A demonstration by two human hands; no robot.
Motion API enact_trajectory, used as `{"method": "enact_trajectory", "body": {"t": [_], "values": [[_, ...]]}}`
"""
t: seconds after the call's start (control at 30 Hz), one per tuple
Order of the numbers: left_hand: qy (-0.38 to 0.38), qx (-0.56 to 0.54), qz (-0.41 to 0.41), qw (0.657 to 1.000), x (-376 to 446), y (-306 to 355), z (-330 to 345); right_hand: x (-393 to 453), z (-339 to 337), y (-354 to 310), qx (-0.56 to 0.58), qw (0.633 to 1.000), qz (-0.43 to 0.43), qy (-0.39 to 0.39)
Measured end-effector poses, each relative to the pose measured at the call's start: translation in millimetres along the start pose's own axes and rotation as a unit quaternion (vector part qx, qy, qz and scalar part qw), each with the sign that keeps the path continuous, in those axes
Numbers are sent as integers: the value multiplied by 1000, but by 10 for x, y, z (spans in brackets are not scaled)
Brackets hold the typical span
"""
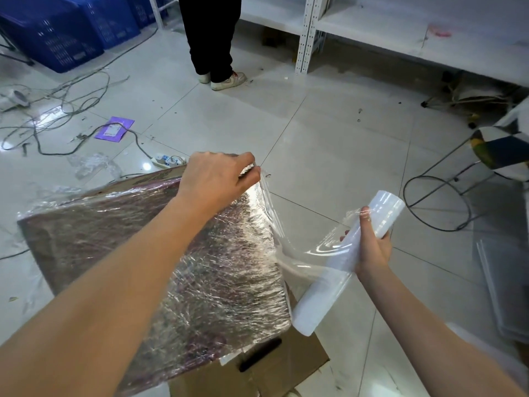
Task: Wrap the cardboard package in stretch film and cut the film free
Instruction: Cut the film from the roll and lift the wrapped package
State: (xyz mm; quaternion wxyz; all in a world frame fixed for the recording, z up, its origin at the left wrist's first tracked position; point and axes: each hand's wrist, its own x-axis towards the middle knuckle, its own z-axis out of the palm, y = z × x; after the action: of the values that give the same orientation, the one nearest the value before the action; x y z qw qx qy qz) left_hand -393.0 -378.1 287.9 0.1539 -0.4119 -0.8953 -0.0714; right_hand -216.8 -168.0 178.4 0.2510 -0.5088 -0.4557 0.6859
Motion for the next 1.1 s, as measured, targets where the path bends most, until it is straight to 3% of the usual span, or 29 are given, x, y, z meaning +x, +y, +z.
{"method": "enact_trajectory", "body": {"t": [0.37,0.57,0.93,1.1], "values": [[5,6,-3,1000,54,-39,50,72,-351,53,23,996,14,89],[0,0,-23,1000,107,-31,59,82,-595,63,26,978,62,198],[6,3,-15,1000,68,1,61,41,-877,106,46,963,92,250],[-30,8,-27,999,73,16,13,0,-989,64,40,957,89,272]]}}
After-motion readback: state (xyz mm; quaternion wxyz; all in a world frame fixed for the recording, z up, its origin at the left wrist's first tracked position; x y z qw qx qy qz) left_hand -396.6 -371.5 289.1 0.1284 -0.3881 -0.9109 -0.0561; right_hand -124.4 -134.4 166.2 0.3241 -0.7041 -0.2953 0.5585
